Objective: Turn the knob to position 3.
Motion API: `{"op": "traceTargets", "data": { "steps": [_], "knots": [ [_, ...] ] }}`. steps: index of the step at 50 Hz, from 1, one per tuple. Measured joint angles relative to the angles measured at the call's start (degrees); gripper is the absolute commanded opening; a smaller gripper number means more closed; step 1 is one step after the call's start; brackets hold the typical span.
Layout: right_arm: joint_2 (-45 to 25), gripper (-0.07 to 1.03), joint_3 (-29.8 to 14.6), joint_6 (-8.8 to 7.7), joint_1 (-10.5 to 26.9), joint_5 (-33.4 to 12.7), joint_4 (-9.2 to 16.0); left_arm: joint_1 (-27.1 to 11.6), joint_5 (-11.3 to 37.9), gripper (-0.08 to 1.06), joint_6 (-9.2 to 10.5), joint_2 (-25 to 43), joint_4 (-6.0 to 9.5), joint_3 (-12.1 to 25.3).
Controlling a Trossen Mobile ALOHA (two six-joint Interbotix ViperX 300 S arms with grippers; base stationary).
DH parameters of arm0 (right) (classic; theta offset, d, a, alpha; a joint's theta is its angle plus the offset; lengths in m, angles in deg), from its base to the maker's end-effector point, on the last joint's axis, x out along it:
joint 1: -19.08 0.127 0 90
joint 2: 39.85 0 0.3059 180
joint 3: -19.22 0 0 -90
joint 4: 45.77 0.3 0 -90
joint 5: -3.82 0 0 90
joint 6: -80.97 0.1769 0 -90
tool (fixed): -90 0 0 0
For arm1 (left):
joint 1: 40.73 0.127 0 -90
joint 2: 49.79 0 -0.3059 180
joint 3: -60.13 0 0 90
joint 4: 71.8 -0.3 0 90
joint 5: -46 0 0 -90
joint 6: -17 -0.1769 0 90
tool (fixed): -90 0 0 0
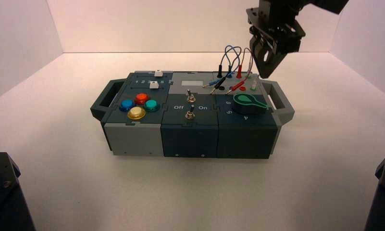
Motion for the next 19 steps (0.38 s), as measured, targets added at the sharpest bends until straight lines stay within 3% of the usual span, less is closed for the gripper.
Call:
{"op": "traceTargets", "data": {
  "steps": [19],
  "knots": [
    [0.44, -0.02, 2.72, -0.09, 0.0, -0.97, 0.7, 0.53, 0.7, -0.03, 0.7, -8.0, -1.49, -7.73]
  ]
}}
